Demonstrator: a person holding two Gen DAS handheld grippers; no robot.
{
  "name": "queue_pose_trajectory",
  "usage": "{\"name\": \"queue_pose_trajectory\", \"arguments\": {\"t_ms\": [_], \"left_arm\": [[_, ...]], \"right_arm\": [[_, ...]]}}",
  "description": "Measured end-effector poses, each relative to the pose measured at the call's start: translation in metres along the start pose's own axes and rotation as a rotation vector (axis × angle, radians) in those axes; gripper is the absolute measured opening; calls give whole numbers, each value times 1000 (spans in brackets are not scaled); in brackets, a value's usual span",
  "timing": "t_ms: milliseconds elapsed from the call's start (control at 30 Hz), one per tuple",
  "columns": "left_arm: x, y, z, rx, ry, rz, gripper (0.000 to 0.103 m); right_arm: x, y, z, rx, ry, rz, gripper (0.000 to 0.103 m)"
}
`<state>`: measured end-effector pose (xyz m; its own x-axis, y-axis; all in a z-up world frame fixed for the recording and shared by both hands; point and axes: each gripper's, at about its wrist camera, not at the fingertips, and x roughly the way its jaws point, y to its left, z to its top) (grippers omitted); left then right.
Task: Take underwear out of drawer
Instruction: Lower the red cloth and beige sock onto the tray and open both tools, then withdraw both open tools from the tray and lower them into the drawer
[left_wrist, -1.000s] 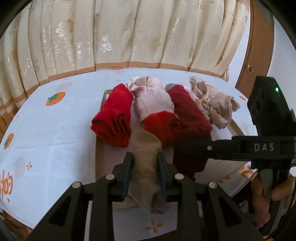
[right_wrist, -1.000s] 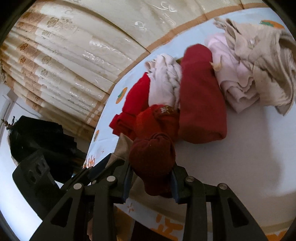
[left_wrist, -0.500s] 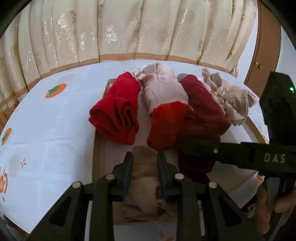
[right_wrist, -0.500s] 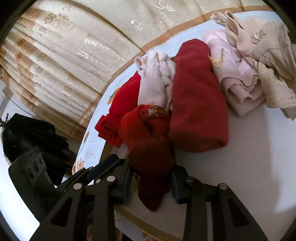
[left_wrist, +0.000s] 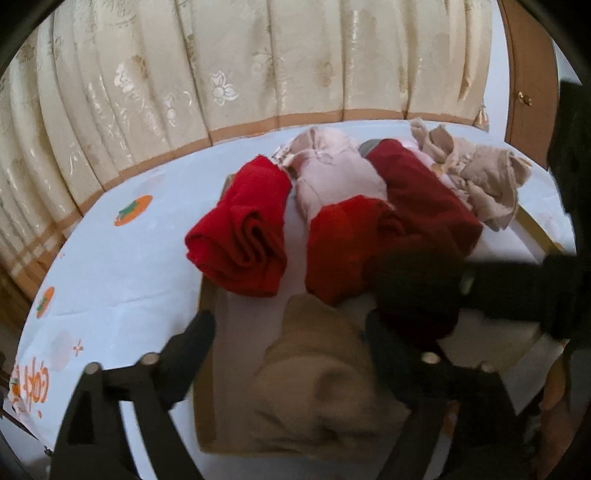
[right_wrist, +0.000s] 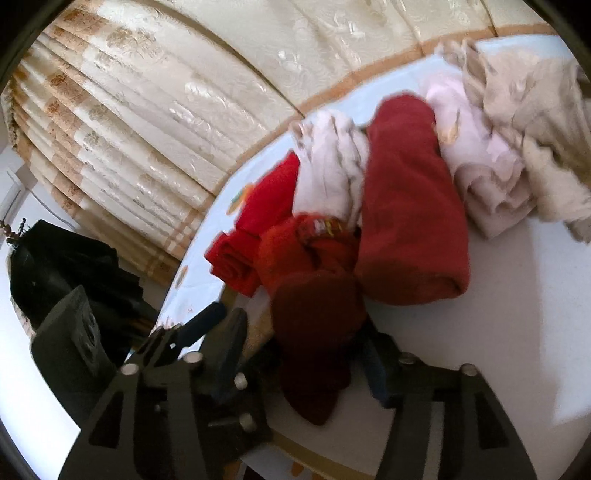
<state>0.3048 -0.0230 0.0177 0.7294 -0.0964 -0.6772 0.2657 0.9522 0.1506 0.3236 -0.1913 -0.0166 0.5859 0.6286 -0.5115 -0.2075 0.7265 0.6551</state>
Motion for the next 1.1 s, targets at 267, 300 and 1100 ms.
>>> {"name": "queue_pose_trajectory", "arguments": {"t_ms": [267, 300, 1100], "left_arm": [[-31, 2, 3, -14, -80, 69, 101], [-34, 3, 3, -29, -82, 59, 101], [-89, -42, -22, 7, -72, 14, 101]], "right_arm": [[-51, 4, 5, 16, -170, 37, 67], [-56, 5, 4, 15, -175, 29, 67], [-145, 3, -43, -29, -111, -58, 67]]}}
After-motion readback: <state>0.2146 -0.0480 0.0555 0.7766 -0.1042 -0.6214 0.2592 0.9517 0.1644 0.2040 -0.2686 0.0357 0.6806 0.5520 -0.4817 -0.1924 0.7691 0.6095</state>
